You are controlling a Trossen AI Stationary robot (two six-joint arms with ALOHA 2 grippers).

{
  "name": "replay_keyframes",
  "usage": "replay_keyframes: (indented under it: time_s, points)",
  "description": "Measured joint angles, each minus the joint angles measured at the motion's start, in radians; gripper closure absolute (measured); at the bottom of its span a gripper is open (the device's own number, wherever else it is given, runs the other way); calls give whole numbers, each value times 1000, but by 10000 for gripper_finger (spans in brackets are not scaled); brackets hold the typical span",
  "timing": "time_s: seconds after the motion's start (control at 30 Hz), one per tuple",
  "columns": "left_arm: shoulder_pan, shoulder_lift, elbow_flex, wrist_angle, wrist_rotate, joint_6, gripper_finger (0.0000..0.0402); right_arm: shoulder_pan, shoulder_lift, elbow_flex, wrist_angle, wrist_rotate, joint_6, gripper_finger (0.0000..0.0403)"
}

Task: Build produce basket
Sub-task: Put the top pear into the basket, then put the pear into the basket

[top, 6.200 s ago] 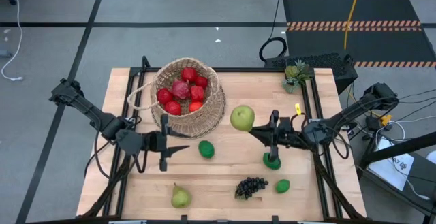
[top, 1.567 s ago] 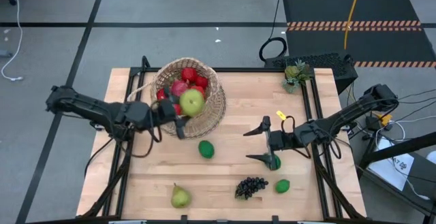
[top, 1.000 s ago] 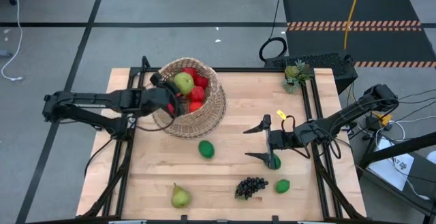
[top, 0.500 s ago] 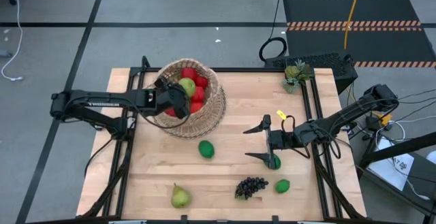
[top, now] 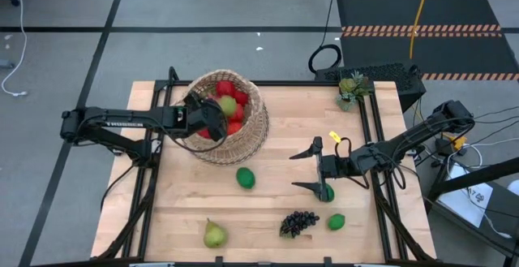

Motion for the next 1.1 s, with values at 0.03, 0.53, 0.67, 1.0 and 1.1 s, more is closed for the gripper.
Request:
replay_keyframes:
  time_s: [0.03,0.53,0.67,1.0,1.1]
  points:
    - [0,0,0,0,-1,-5,125,0,0,0,0,0,0,60]
    - [-5,-71,0,71,-3,13,130,0,0,0,0,0,-11,60]
    - [-29,-135,36,72,-3,13,150,0,0,0,0,0,-14,60]
    - [-227,-253,89,74,87,-77,196,0,0,0,0,0,13,60]
    - [-336,-246,89,90,83,-92,206,0,0,0,0,0,37,60]
